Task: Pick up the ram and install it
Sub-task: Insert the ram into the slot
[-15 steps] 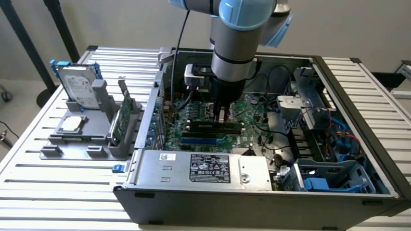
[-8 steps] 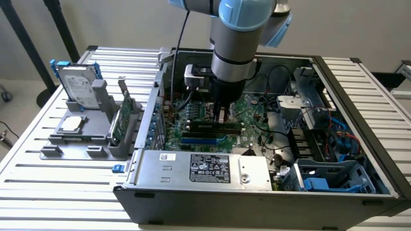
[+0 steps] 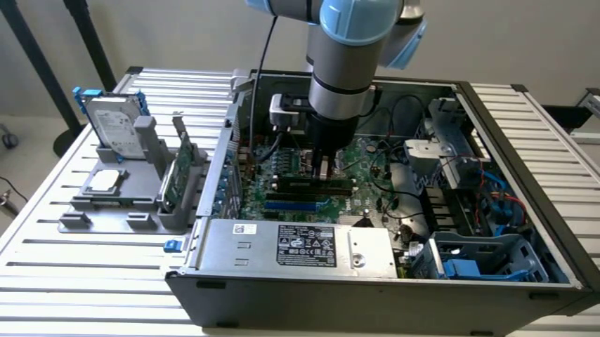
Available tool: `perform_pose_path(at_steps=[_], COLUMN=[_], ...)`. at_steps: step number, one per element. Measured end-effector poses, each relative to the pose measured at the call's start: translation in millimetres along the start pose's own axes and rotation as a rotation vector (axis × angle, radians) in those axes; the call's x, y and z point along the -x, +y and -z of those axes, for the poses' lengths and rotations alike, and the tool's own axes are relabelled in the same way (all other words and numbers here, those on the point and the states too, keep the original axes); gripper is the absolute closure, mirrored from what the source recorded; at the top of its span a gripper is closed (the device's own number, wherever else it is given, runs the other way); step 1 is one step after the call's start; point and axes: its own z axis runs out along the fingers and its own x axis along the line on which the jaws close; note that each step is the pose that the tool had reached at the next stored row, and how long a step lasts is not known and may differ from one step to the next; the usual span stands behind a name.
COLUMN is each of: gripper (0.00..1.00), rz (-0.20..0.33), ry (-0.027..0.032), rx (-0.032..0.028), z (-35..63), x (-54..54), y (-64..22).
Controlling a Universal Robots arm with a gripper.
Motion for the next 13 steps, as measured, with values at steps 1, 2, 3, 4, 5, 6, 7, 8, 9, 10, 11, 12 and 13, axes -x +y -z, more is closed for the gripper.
perform_pose_path(at_steps=[1,2,3,4,5,6,7,8,9,10,11,12,13], gripper=[0.86,0.86,0.86,0.86,0.86,0.86,0.86,0.86,0.86,0.86,0.86,0.86,0.86], rz=[0.0,0.0,0.0,0.0,0.0,0.0,0.0,0.0,0.0,0.0,0.0,0.0,0.0], ry=[-0.0003,-0.0002,-0.0001,0.0,0.0,0.0,0.0,0.0,0.0001,0.0001,0.0002,0.0,0.0], rx=[-0.0001,-0.0002,0.0,0.0,0.0,0.0,0.0,0.0,0.0,0.0,0.0001,0.0001,0.0001], z=[-0.1,-0.1,-0.1,-0.1,-0.1,-0.1,-0.1,-0.2,-0.2,-0.2,-0.2,-0.3,-0.4], x=[0.3,0.6,0.9,1.0,1.0,1.0,1.0,1.1,1.1,1.1,1.0,1.0,1.0], y=[0.0,0.1,0.2,0.2,0.2,0.2,0.2,0.2,0.2,0.2,0.2,0.2,0.2])
